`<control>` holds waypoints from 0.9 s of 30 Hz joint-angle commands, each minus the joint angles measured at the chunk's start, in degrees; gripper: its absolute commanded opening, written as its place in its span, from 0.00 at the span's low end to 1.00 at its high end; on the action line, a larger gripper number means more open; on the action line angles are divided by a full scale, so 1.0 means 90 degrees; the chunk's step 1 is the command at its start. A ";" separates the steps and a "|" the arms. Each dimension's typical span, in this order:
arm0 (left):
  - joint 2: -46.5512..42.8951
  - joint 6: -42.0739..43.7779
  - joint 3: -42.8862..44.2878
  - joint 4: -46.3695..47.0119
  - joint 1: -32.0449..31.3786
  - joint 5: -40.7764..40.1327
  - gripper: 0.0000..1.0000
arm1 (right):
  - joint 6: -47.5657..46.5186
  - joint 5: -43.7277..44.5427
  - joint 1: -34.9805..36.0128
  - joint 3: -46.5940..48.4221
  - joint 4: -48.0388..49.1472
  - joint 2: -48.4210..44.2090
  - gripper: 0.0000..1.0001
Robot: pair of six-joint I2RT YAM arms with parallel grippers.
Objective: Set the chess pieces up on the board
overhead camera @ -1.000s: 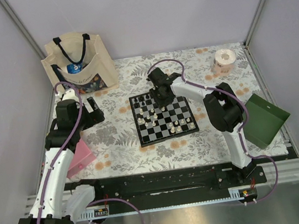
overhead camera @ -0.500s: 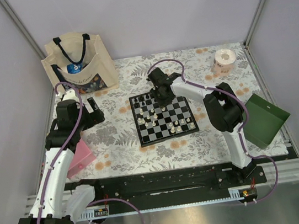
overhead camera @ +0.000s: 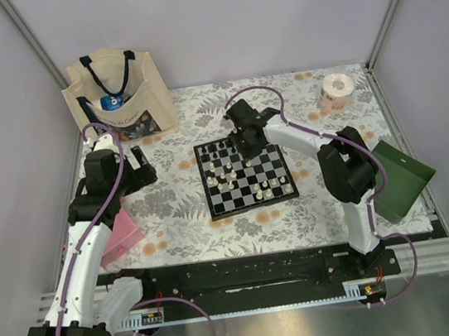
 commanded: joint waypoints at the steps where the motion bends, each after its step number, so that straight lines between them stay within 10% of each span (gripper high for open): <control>1: -0.0041 0.0050 0.0017 0.0268 0.0034 0.0002 0.99 | 0.0038 0.0139 0.0020 -0.0302 -0.0002 -0.0881 0.09; 15: -0.0051 0.0040 0.0037 0.0268 0.0034 0.0051 0.99 | 0.0574 0.0374 0.0020 -0.2567 0.0008 -0.3351 0.10; 27: -0.0080 0.0050 0.0027 0.0258 0.0034 0.0041 0.99 | 0.0848 0.0227 0.0020 -0.3311 0.0144 -0.3334 0.10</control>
